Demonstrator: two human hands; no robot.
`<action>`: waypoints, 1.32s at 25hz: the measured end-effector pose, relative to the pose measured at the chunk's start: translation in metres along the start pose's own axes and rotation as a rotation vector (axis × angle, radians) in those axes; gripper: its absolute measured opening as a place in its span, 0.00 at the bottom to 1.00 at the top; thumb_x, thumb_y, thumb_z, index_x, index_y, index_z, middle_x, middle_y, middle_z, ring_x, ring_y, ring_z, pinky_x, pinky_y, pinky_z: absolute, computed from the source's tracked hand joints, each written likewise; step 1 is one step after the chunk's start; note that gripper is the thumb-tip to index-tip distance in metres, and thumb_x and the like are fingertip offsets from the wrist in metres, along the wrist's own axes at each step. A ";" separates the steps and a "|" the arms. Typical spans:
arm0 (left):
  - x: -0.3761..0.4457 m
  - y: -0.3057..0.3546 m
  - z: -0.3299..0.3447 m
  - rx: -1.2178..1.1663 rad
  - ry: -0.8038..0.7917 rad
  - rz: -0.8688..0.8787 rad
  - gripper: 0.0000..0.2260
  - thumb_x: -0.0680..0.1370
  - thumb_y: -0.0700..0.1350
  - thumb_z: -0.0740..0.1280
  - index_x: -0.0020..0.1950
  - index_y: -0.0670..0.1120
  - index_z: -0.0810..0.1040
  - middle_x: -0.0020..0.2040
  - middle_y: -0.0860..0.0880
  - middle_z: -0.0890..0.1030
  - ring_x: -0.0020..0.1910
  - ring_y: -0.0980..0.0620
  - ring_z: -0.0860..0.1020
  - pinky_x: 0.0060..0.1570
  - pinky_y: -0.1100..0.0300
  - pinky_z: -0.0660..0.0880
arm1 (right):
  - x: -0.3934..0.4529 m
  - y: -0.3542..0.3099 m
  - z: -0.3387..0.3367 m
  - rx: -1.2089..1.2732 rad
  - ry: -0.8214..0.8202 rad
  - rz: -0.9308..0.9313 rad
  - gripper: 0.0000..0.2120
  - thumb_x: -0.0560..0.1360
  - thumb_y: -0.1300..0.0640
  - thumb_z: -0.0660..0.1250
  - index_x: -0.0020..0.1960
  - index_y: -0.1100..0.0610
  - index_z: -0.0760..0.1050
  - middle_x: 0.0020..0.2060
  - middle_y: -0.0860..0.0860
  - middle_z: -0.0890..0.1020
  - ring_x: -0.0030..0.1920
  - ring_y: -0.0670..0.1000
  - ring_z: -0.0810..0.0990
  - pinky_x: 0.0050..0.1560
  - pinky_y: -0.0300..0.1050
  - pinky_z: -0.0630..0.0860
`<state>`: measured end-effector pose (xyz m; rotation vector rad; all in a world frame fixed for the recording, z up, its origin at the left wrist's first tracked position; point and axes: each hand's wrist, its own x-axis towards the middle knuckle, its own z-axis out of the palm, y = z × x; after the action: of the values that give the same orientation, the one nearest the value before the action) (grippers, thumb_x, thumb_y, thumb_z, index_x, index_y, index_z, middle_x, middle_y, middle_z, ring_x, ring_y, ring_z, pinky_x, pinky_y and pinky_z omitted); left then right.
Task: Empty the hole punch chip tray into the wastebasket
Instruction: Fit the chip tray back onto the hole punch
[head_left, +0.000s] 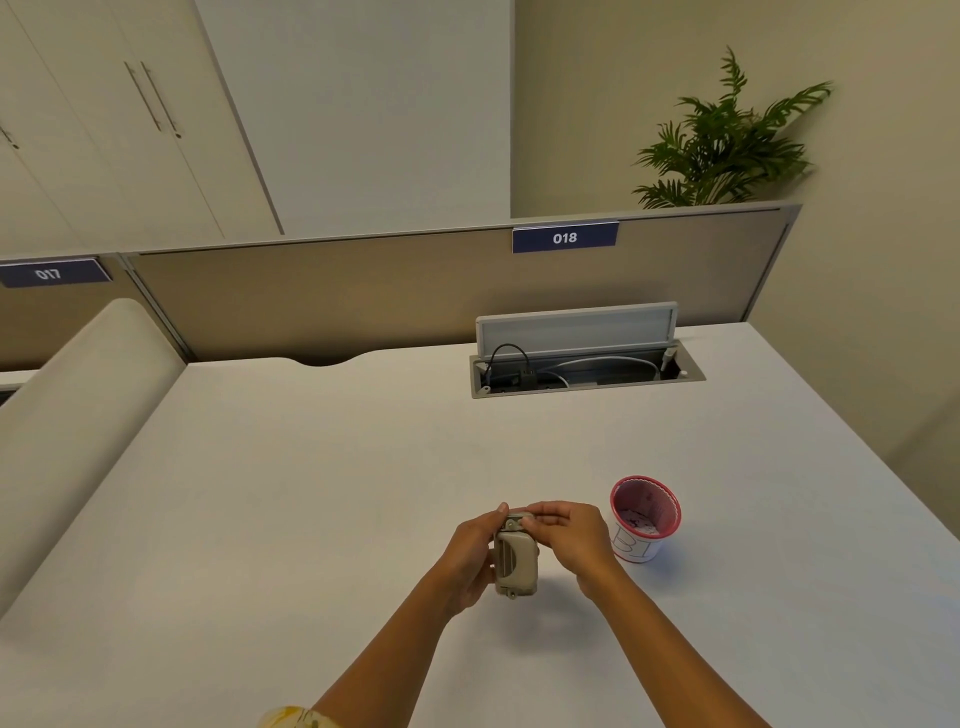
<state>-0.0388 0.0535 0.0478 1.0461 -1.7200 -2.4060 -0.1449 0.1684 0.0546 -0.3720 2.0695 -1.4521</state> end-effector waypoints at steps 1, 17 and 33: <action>-0.001 0.001 0.000 0.004 -0.002 -0.001 0.19 0.84 0.56 0.58 0.60 0.46 0.84 0.52 0.40 0.85 0.49 0.45 0.83 0.48 0.49 0.80 | 0.000 -0.001 0.000 -0.013 0.002 -0.011 0.10 0.70 0.57 0.76 0.51 0.56 0.84 0.44 0.52 0.87 0.47 0.51 0.86 0.56 0.51 0.82; -0.002 0.007 -0.008 -0.029 -0.014 -0.022 0.16 0.82 0.52 0.63 0.58 0.42 0.85 0.50 0.42 0.85 0.49 0.44 0.83 0.54 0.46 0.81 | 0.003 -0.008 -0.005 -0.095 -0.044 -0.090 0.10 0.71 0.56 0.75 0.52 0.54 0.85 0.46 0.49 0.87 0.47 0.47 0.84 0.47 0.36 0.78; -0.003 0.002 -0.001 -0.259 0.152 -0.016 0.16 0.82 0.51 0.64 0.57 0.41 0.84 0.51 0.42 0.87 0.49 0.44 0.85 0.44 0.52 0.83 | -0.014 0.034 -0.012 0.096 -0.170 0.236 0.10 0.74 0.64 0.71 0.55 0.60 0.83 0.49 0.57 0.86 0.46 0.55 0.87 0.46 0.45 0.84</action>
<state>-0.0368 0.0528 0.0507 1.1710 -1.3169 -2.4034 -0.1378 0.1976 0.0306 -0.1979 1.8336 -1.3249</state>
